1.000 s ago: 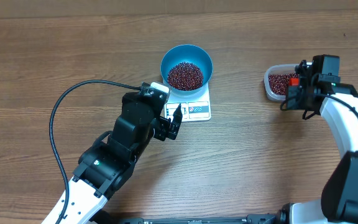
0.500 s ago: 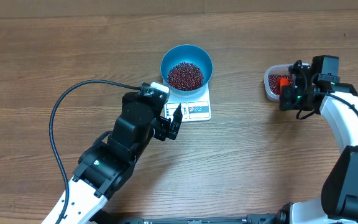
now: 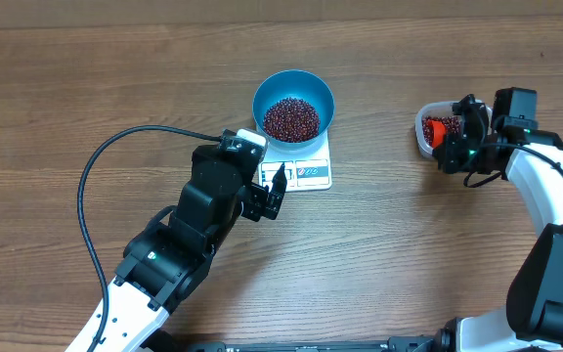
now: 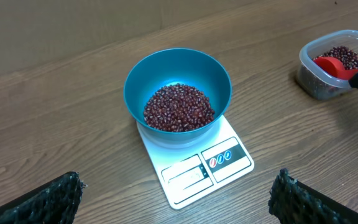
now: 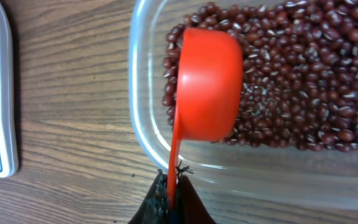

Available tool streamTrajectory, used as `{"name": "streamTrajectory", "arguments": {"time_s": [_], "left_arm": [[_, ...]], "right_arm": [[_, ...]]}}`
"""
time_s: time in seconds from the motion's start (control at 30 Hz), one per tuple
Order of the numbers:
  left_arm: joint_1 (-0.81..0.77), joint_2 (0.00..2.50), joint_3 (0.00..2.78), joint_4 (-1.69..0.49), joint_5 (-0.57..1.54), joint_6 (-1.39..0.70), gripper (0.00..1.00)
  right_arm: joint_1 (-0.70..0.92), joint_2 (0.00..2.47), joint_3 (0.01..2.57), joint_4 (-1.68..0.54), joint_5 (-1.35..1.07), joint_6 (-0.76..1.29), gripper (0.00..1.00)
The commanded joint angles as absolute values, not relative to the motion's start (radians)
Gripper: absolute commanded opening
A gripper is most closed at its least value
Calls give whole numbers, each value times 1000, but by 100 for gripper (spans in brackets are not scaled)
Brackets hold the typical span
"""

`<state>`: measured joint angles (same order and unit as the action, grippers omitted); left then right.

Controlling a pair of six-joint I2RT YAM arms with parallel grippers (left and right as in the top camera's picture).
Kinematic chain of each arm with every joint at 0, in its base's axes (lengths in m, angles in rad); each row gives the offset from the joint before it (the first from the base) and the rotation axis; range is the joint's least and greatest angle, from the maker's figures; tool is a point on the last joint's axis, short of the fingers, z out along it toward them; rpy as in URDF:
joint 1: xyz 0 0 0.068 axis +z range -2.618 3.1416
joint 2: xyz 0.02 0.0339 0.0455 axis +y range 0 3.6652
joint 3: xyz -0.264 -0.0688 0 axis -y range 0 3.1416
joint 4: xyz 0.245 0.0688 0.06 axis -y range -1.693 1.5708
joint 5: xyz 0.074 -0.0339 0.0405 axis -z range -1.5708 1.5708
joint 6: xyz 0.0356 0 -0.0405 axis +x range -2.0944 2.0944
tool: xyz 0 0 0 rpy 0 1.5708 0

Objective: Scoop item into bowl and weigh 150g on scale
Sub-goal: 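Dip the red scoop into the beans and scoop with the right gripper, then lift the filled scoop and carry it left over the blue bowl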

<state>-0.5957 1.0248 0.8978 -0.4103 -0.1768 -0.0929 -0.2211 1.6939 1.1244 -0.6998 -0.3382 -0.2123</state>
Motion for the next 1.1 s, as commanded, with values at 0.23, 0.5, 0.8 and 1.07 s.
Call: {"name": "streamTrajectory", "arguments": {"time_s": [0.23, 0.5, 0.8, 1.07], "left_arm": [[-596, 1005, 901, -403, -190, -66, 100], [-596, 1005, 901, -403, -190, -66, 100], [-596, 1005, 901, -403, -190, -66, 100], [-596, 1005, 901, -405, -190, -66, 100]], "right_arm": [[-337, 1717, 1159, -695, -519, -183, 3], [-419, 1717, 1161, -684, -773, -183, 4], [-489, 1717, 1161, -682, -921, -183, 4], [-521, 1715, 1161, -684, -1167, -149, 4]]}}
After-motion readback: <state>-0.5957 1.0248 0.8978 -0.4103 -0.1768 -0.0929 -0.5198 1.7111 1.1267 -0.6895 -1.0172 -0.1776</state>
